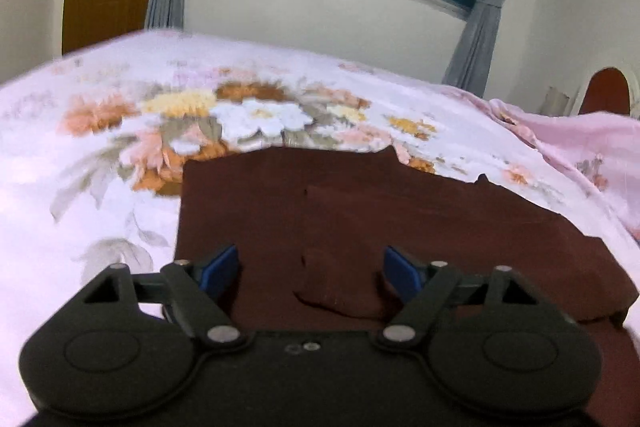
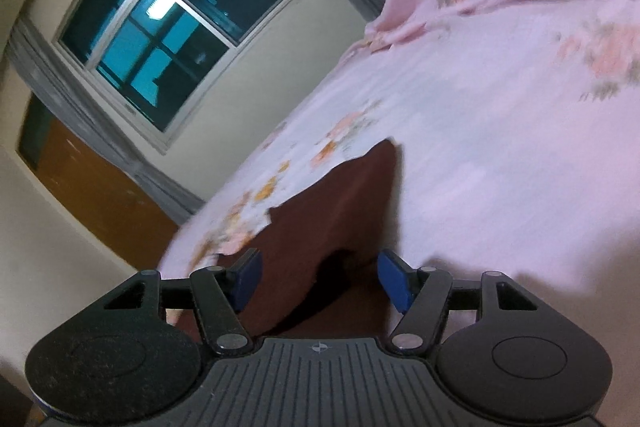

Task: Fold small clothes
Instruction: 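Grasp the sweater hem with the left gripper while the right gripper grasps it too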

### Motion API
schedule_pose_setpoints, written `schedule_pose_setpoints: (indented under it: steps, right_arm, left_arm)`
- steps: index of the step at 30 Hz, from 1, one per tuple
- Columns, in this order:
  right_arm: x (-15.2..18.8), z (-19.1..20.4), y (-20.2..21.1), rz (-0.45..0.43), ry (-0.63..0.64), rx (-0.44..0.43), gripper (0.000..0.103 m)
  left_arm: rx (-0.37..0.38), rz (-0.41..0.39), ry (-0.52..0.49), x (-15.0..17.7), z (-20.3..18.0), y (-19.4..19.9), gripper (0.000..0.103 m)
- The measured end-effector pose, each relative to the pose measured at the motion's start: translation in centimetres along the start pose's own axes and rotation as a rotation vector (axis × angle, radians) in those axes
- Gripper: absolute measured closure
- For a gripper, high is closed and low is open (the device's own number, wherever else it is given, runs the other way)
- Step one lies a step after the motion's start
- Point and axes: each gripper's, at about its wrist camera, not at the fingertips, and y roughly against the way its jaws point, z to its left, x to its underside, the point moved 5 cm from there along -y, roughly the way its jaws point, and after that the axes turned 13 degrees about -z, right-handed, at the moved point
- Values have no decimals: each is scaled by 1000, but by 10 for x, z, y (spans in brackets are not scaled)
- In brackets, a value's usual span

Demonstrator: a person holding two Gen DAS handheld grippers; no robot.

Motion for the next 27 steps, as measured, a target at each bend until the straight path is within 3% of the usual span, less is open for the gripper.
schedule_pose_setpoints:
  steps: [5, 9, 11, 12, 17, 20, 24, 25, 27]
  right_arm:
    - [11, 7, -8, 57, -116, -65, 38]
    - [15, 8, -18, 61, -126, -55, 39]
    - [14, 2, -24, 52, -157, -37, 54]
    - [14, -1, -26, 48, -176, -28, 55]
    - [9, -12, -37, 39, -267, -16, 58]
    - [7, -19, -43, 44, -334, -18, 58]
    - [-6, -35, -48, -17, -371, 74, 59]
    - [-11, -37, -47, -24, -370, 84, 69]
    - [-19, -36, -46, -29, -332, 79, 73]
  left_arm:
    - [54, 52, 180, 3, 17, -13, 25]
    - [116, 71, 279, 4, 24, -17, 31]
    - [144, 79, 304, 3, 24, -22, 41]
    - [162, 85, 313, 2, 24, -27, 44]
    - [184, 123, 351, 3, 29, -43, 91]
    - [211, 113, 378, 0, 31, -44, 97]
    - [250, 110, 370, -11, 22, -52, 99]
    - [264, 85, 368, -19, 18, -53, 99]
    - [312, 42, 383, -39, 10, -54, 99]
